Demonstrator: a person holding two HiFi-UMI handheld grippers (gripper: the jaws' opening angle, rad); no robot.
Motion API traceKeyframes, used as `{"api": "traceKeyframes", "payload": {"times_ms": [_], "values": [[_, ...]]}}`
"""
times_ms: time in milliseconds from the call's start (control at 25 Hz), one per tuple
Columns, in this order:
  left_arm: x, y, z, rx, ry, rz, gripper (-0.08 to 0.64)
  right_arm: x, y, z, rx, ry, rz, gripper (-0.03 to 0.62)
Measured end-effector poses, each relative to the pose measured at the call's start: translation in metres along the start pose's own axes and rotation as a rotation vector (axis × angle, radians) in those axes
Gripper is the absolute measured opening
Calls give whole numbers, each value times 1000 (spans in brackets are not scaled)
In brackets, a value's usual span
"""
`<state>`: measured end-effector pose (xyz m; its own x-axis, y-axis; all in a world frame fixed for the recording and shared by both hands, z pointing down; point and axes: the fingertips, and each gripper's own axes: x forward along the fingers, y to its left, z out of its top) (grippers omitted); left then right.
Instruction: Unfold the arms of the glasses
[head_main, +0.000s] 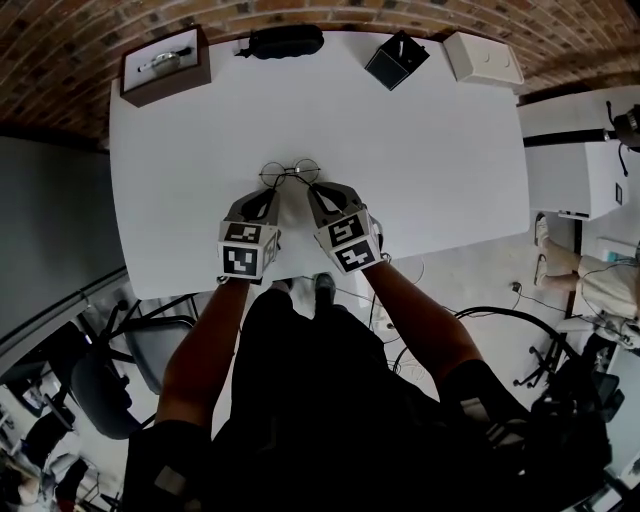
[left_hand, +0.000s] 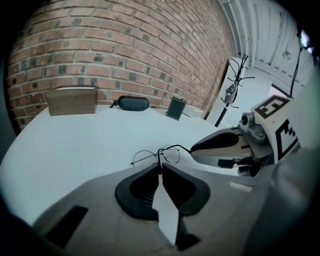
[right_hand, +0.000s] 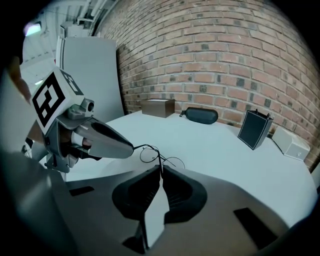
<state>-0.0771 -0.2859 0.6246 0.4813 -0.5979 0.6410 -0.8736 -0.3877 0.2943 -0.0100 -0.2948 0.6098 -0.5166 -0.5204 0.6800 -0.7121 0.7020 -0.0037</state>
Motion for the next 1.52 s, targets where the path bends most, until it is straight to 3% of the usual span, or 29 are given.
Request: {"api": "traceKeyframes", "payload": {"times_ms": [520,800,1000,1280,1400,1440,1520], "values": [[-6,-33,-38,64,69,-38,29,-11,31,-23,-259,3,65,25],[2,-43,-56,66,109,-54,29,-2,42,-38,-292,35,113,25],[1,-36,-66,72,144,-46,31,3,45,-50,-293,68,131,26],[-4,-43,-72,90,149,-116,87,6,49,-56,-290,87,142,26],[-11,-29,-61,40,96,-68,87,3,47,-55,-227,88,151,46],[-13,-21,-56,24,82,-41,87,2,45,-53,-186,86,148,87],[-17,-5,-47,-23,55,11,87,-1,40,-47,-81,71,125,104]]}}
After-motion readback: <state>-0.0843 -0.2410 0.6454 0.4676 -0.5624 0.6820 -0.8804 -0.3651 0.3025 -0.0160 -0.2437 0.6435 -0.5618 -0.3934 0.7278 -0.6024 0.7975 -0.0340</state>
